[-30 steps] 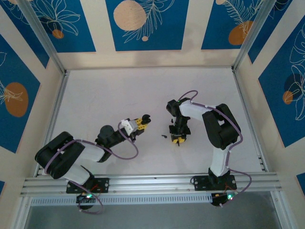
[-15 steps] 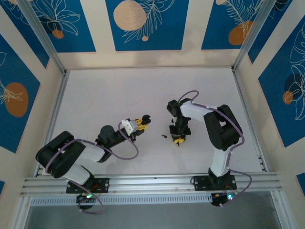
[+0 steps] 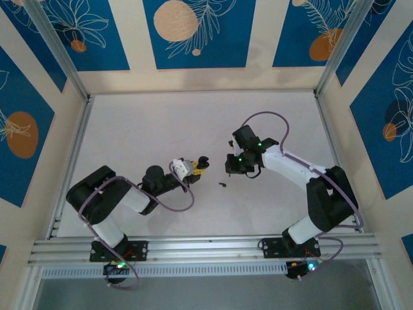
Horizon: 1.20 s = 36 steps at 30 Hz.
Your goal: Insert wireless bluetooth earbuds into charging case
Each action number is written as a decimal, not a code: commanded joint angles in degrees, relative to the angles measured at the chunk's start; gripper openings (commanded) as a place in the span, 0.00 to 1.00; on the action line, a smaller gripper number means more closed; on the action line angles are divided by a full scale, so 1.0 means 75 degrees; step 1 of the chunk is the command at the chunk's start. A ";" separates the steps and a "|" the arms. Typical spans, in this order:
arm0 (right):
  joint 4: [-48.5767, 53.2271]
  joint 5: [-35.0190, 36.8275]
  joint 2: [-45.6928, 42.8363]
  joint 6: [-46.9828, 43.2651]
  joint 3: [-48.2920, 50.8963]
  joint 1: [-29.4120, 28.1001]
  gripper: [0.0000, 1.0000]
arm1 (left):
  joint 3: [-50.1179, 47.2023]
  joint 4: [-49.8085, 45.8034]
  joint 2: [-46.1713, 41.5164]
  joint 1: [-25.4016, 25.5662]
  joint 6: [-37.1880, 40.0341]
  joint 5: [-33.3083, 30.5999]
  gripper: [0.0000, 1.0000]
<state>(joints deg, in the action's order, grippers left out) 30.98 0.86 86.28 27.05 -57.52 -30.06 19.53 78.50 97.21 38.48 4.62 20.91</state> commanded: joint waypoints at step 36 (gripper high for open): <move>-0.4685 -0.1570 -0.1439 -0.0643 0.1358 -0.0351 0.11 | 0.1045 0.0282 0.0530 0.0138 -0.0750 0.0271 0.10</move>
<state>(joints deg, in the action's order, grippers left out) -2.61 -10.48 75.35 22.87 -47.86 -32.32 25.98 78.46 102.91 38.81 0.32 22.04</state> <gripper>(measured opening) 0.111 0.165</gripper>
